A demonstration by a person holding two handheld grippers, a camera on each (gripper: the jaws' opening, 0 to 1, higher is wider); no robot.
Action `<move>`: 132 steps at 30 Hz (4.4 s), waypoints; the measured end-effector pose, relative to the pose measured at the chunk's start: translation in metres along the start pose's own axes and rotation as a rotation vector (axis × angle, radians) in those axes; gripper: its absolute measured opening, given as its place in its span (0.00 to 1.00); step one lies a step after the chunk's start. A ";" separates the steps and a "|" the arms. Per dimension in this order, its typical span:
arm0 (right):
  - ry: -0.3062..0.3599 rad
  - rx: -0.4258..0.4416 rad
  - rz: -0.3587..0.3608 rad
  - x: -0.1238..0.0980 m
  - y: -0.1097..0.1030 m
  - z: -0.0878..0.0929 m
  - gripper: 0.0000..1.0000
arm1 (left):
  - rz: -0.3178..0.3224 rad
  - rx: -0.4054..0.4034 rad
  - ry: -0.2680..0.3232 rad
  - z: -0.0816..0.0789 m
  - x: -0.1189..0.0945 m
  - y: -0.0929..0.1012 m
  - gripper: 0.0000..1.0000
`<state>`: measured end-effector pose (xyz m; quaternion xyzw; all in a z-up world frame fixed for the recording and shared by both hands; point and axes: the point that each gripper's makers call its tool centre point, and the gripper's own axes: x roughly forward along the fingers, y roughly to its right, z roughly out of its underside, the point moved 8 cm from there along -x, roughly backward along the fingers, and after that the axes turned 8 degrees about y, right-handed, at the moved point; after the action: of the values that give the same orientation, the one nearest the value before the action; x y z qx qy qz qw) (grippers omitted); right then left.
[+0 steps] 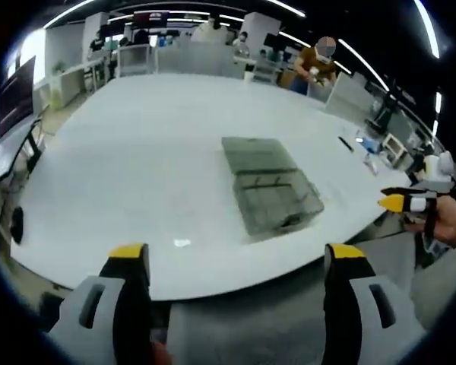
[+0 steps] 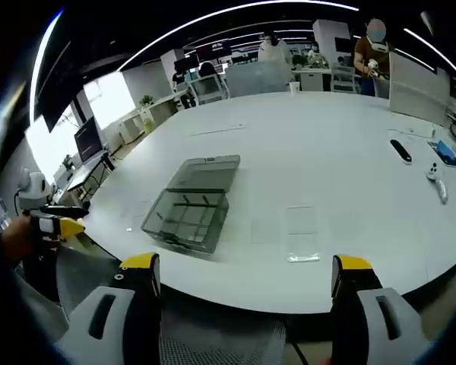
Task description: Insert the divider into the dual guide fixture by aligning both edges with the guide slots and pushing it downward to the bottom, including one-sided entry, uneven engagement, binding, and posture correction.
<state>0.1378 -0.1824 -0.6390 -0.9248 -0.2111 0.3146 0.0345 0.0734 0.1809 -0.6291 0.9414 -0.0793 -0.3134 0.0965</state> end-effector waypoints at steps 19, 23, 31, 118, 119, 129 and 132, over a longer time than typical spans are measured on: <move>-0.007 -0.003 0.001 0.000 0.001 0.001 0.92 | 0.001 -0.004 -0.002 0.000 0.000 0.000 0.93; -0.008 -0.004 0.002 0.001 0.000 0.001 0.92 | -0.001 -0.006 -0.001 0.000 0.000 0.000 0.93; -0.015 -0.002 0.007 0.001 0.001 0.001 0.92 | -0.002 -0.006 -0.003 0.001 0.000 0.000 0.92; -0.029 -0.025 -0.012 0.009 -0.004 -0.003 0.76 | 0.251 0.050 0.014 -0.010 0.003 0.004 0.90; -0.031 -0.028 -0.015 0.010 -0.005 -0.003 0.76 | 0.247 0.047 0.010 -0.009 0.004 0.007 0.90; -0.044 -0.048 -0.067 0.018 0.000 -0.012 0.76 | 0.237 0.029 0.000 -0.008 0.011 0.021 0.89; -0.050 -0.049 -0.071 0.022 0.004 -0.012 0.75 | 0.236 0.023 0.003 -0.010 0.012 0.022 0.89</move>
<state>0.1620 -0.1763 -0.6430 -0.9092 -0.2521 0.3310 0.0175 0.0871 0.1583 -0.6227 0.9270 -0.1931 -0.2973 0.1223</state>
